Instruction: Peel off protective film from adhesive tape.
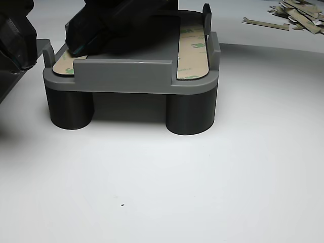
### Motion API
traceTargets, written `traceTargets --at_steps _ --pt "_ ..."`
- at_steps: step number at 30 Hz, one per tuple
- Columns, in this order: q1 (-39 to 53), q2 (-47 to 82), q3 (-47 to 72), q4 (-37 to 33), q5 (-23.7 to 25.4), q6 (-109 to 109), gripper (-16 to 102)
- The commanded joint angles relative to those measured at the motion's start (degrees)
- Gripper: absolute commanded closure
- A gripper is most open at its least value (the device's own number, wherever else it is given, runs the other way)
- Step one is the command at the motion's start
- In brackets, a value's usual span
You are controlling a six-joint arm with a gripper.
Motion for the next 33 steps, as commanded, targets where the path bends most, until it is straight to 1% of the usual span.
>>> traceTargets --at_steps 1,12,17,22,29,33 --pt "-0.09 2.02 -0.53 -1.14 0.44 -0.26 98" --pt "0.18 1.14 1.14 -2.64 -0.44 1.41 98" --pt "0.26 -2.20 -1.58 -2.29 -0.97 4.48 97" --pt "0.97 -6.77 -4.83 -1.32 -0.26 5.71 97" --pt "1.76 -8.26 -5.80 -1.49 -0.88 7.73 97" --pt "2.11 -10.55 -7.91 0.26 -0.70 9.32 97"
